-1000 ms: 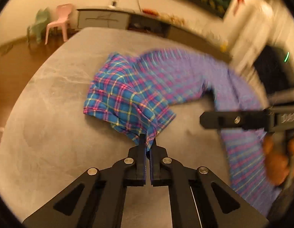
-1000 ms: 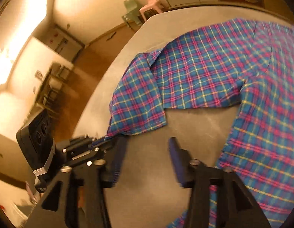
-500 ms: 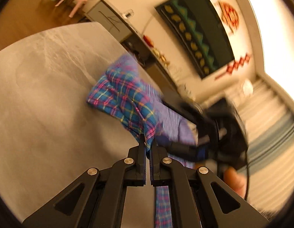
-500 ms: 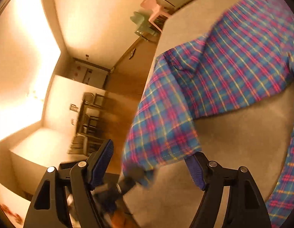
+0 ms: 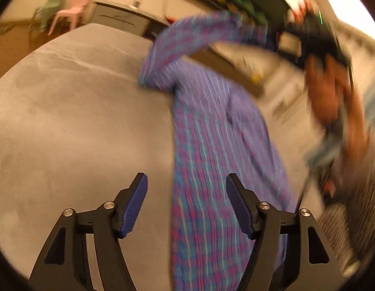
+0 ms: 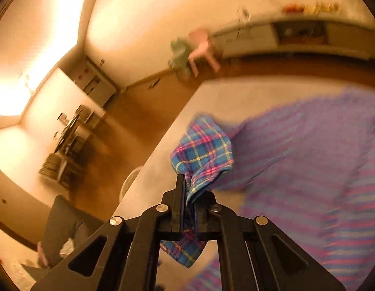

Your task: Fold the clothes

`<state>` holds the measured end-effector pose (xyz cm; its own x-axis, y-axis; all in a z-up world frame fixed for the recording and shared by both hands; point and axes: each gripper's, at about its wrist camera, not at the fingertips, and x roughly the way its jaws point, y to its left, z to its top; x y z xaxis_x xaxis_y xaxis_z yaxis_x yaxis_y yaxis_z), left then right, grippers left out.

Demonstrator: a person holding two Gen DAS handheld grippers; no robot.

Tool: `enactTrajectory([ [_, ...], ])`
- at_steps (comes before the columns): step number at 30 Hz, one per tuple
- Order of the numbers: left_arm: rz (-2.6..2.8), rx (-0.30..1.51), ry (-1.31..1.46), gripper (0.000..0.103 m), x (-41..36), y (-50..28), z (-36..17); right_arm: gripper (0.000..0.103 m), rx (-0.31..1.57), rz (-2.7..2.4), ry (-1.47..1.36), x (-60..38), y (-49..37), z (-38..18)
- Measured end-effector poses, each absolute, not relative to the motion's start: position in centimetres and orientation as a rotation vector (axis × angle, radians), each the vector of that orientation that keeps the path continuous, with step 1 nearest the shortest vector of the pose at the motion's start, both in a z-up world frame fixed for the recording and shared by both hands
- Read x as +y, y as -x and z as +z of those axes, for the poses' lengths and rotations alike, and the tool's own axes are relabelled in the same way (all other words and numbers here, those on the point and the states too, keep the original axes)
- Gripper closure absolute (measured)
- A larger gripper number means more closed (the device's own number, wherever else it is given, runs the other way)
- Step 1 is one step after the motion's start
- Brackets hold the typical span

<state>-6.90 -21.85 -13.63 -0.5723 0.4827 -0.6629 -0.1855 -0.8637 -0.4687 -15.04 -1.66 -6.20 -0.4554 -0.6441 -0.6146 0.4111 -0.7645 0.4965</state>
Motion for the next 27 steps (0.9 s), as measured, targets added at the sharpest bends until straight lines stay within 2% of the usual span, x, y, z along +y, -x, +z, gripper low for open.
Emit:
enactTrajectory([
  [3,2.431,-0.324,1.274,0.032,-18.2,4.4,-14.6,0.097,-0.390,-2.317,-1.079,5.2,15.7,-1.5],
  [6,2.427,-0.255,1.346,0.034,-16.5,4.2,-15.6,0.097,-0.448,-2.355,-1.110,10.6,17.6,1.0],
  [8,2.430,-0.224,1.380,0.062,-15.8,4.7,-16.1,0.097,-0.466,-2.359,-1.133,12.7,18.7,2.1],
  [9,2.437,-0.210,1.395,0.100,-15.6,5.1,-16.3,0.097,-0.473,-2.357,-1.148,13.6,19.1,2.5],
  [15,2.478,-0.172,1.338,0.101,-14.4,6.5,-14.5,0.097,-0.416,-2.391,-1.174,16.0,21.5,1.8],
  [23,2.386,-0.018,1.209,0.101,-9.0,4.6,-9.9,0.097,-0.601,-2.508,-0.998,27.7,18.7,5.1],
  [26,2.471,0.023,1.237,0.096,-9.4,5.3,-10.5,0.097,-0.637,-2.526,-1.039,31.7,18.0,3.9],
  [27,2.517,0.024,1.264,0.082,-10.2,5.7,-11.1,0.097,-0.645,-2.523,-1.057,32.6,17.8,3.4],
])
